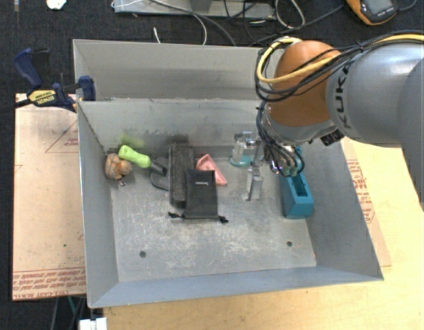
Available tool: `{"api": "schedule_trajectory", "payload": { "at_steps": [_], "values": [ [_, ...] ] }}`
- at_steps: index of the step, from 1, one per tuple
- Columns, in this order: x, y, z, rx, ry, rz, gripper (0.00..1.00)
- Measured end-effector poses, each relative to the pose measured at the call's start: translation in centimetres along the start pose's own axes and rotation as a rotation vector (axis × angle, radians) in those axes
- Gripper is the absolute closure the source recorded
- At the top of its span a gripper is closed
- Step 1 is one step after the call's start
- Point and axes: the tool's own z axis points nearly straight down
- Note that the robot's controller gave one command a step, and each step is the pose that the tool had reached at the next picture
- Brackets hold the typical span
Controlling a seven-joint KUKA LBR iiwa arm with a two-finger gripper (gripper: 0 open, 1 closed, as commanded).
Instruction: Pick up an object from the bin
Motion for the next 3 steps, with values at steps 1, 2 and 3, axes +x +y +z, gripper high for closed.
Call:
{"api": "schedule_trajectory", "payload": {
  "at_steps": [1, 2, 3],
  "values": [
    [-0.2, 0.0, -0.5, 0.000, -0.007, 0.000, 0.00],
    [0.1, 3.5, 4.0, 0.001, -0.015, -0.116, 0.00],
    [1.5, 7.9, 3.8, -0.002, -0.007, -0.152, 0.00]
  ]
}}
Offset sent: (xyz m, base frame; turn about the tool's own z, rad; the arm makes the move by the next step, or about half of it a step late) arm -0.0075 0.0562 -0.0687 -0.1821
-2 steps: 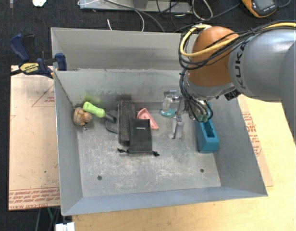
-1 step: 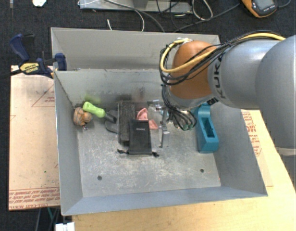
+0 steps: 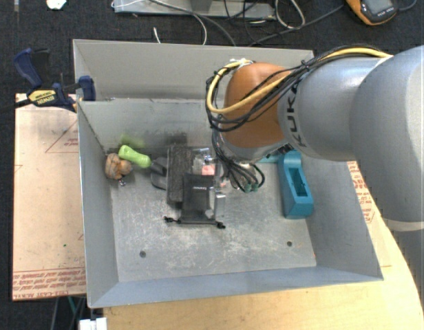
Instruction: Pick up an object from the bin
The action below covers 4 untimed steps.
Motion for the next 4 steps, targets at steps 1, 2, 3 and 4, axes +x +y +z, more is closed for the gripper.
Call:
{"api": "schedule_trajectory", "payload": {
  "at_steps": [1, 2, 3, 4],
  "values": [
    [-1.6, -0.1, 1.5, 0.001, -0.002, -0.194, 0.00],
    [1.6, 0.0, 2.8, -0.002, -0.008, -0.023, 1.00],
    [1.6, 0.0, 2.8, -0.002, -0.009, -0.023, 1.00],
    [2.1, 0.3, 1.3, -0.002, -0.002, -0.028, 1.00]
  ]
}}
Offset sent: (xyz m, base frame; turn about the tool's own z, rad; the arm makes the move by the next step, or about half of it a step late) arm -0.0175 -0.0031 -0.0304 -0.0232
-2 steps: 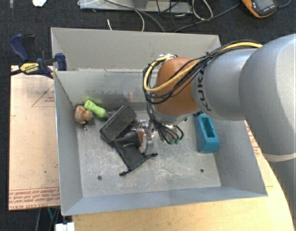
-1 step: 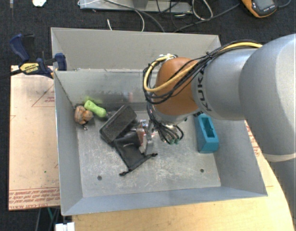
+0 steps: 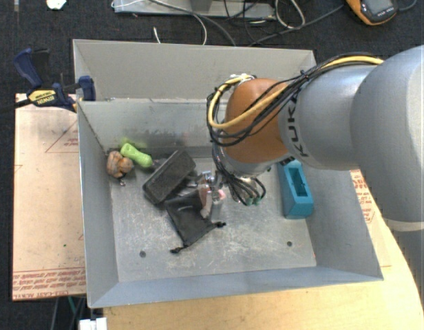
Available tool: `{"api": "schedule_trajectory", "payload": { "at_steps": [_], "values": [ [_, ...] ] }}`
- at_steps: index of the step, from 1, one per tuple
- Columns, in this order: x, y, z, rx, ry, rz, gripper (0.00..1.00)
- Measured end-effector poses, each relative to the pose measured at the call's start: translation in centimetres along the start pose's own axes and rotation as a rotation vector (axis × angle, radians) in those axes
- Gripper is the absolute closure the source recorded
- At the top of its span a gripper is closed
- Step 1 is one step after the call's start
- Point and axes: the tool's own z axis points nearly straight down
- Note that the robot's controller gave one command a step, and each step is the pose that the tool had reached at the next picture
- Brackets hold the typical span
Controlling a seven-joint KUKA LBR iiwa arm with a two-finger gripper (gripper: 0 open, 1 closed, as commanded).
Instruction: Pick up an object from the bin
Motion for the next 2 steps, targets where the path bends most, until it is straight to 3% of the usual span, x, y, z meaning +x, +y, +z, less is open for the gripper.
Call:
{"api": "schedule_trajectory", "payload": {
  "at_steps": [1, 2],
  "values": [
    [-0.6, 0.2, -3.7, 0.001, -0.012, -0.074, 1.00],
    [-0.6, 0.9, -9.7, 0.000, -0.003, -0.091, 1.00]
  ]
}}
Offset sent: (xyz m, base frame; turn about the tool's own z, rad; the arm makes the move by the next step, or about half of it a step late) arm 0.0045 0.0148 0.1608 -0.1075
